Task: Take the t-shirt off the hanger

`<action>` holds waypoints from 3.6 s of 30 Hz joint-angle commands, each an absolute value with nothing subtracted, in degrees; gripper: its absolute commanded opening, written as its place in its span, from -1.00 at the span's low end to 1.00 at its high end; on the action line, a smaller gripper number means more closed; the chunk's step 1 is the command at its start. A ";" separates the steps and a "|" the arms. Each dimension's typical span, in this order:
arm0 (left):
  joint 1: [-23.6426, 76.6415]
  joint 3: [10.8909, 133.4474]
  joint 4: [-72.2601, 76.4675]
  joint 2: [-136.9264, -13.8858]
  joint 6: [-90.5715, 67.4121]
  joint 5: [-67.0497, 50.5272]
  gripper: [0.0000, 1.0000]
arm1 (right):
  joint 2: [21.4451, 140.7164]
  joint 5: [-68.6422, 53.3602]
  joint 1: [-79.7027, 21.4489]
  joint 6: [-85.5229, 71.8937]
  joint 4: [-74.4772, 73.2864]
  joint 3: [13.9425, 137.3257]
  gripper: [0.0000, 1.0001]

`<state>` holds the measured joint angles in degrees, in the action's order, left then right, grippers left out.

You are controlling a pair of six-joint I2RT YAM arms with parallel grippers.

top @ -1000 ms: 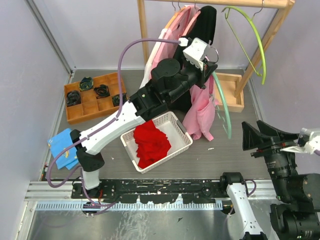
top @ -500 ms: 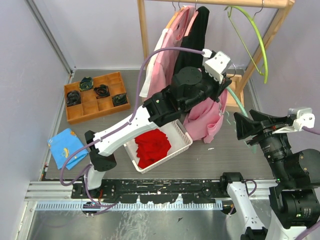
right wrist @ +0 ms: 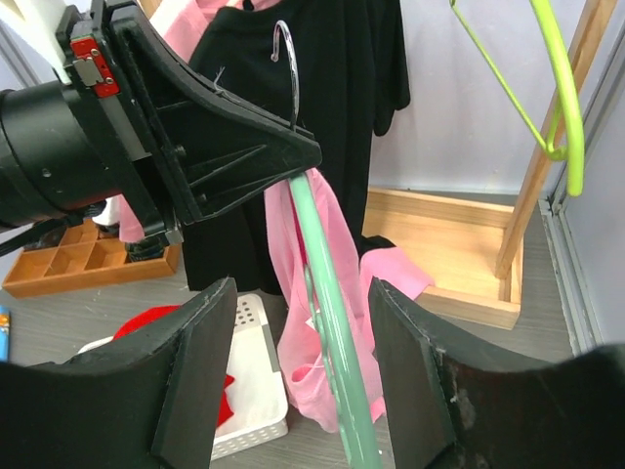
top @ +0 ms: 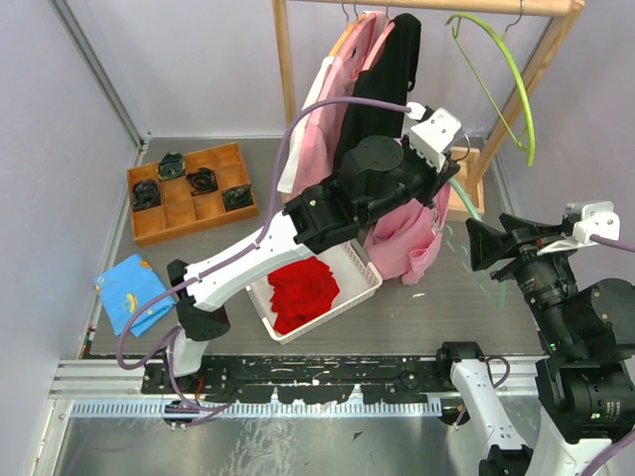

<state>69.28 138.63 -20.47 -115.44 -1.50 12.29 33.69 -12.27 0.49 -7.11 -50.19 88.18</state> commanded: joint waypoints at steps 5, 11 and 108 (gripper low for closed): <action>69.52 137.44 -19.16 -110.85 0.27 10.70 -1.00 | 35.64 -14.05 0.63 -5.43 -51.33 87.94 0.25; 69.52 137.68 -19.90 -110.23 0.00 9.70 -1.00 | 35.33 -14.86 0.57 -5.17 -51.76 85.19 0.25; 69.46 112.23 -5.28 -102.89 0.89 12.29 -1.00 | 28.76 -13.07 0.59 -9.54 -45.13 82.65 -0.99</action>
<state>69.49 109.40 -6.15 -102.35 0.45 10.61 29.85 -13.06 0.49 -8.95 -53.39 80.75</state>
